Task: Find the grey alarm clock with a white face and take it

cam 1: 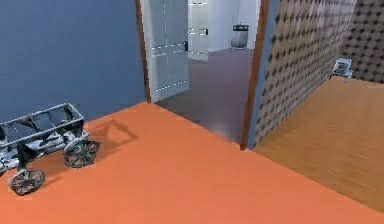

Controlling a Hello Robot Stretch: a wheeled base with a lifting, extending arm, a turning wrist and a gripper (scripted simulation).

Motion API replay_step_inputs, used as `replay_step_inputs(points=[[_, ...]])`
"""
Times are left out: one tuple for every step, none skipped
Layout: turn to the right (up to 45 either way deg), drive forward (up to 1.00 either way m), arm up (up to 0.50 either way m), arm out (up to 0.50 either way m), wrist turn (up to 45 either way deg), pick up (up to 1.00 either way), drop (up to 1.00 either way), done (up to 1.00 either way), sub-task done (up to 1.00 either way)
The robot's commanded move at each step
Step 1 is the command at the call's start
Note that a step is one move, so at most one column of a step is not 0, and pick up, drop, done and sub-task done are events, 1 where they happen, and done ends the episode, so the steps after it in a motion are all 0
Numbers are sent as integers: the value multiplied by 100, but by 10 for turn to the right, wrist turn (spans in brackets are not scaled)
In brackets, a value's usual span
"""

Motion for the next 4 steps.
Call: replay_step_inputs(points=[[0, 100, 0, 0, 0, 0, 0, 0, 0], [0, 100, 0, 0, 0, 0, 0, 0, 0], [-240, 0, 0, 0, 0, 0, 0, 0, 0], [0, 10, 0, 0, 0, 0, 0, 0, 0]])
